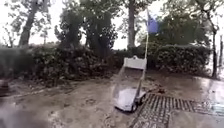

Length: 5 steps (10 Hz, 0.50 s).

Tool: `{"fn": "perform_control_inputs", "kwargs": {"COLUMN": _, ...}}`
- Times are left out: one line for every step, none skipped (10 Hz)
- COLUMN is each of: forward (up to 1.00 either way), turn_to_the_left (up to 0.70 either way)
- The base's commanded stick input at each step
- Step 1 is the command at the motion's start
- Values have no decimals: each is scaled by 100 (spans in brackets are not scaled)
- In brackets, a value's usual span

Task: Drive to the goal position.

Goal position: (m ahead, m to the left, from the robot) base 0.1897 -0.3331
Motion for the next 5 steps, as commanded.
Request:
{"fn": "perform_control_inputs", "kwargs": {"forward": 3, "turn_to_the_left": -13}}
{"fn": "perform_control_inputs", "kwargs": {"forward": 3, "turn_to_the_left": -13}}
{"fn": "perform_control_inputs", "kwargs": {"forward": 3, "turn_to_the_left": -13}}
{"fn": "perform_control_inputs", "kwargs": {"forward": 3, "turn_to_the_left": -13}}
{"fn": "perform_control_inputs", "kwargs": {"forward": 3, "turn_to_the_left": -6}}
